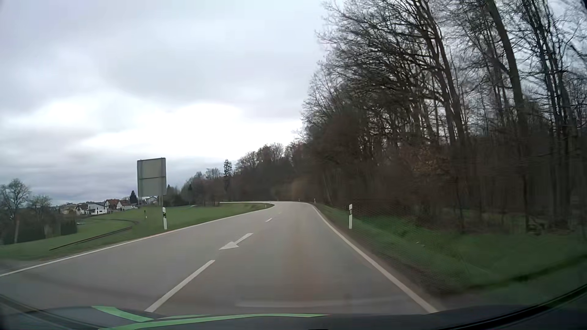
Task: Follow the waypoints while adhering to traffic rules and regulations
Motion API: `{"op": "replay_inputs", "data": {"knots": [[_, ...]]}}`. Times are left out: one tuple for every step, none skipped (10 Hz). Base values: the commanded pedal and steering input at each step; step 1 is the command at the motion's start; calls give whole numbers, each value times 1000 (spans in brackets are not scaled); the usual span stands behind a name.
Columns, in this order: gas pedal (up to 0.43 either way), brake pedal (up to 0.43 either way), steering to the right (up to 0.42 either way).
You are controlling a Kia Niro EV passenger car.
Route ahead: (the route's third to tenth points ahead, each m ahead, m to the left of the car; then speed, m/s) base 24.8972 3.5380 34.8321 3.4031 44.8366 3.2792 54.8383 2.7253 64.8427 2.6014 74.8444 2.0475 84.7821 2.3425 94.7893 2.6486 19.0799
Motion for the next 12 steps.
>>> {"op": "replay_inputs", "data": {"knots": [[260,0,5],[260,0,5],[260,0,5],[260,0,4],[260,0,3],[260,0,4],[260,0,3],[260,0,3],[260,0,4],[260,0,3],[260,0,3],[260,0,3]]}}
